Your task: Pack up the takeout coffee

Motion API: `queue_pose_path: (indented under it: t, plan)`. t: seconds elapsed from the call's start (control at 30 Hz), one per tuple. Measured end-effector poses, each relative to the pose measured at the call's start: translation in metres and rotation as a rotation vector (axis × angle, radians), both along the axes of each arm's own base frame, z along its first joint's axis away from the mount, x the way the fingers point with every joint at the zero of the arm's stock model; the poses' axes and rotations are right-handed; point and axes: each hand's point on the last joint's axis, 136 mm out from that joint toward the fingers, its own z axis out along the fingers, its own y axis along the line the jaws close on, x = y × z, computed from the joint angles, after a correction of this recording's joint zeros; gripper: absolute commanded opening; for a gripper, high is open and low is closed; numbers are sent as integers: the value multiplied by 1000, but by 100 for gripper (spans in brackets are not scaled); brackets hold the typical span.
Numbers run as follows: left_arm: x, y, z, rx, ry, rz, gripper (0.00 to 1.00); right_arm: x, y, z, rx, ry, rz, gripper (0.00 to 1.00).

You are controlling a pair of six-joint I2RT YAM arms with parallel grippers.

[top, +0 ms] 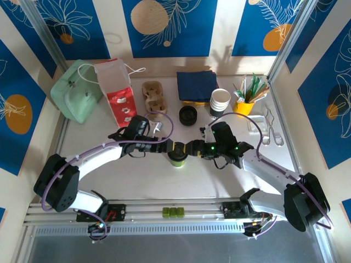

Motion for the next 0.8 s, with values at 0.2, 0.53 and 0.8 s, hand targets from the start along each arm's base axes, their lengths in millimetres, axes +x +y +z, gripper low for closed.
queue_pose_path:
  t: [0.2, 0.53, 0.8]
  plan:
    - [0, 1, -2, 7, 1, 4, 85, 1, -2, -7, -24, 19, -11, 68]
    - [-2, 2, -7, 4, 2, 6, 86, 2, -3, -8, -37, 24, -19, 68]
    - [-1, 2, -7, 2, 0, 6, 85, 3, -3, -11, -44, 37, -23, 67]
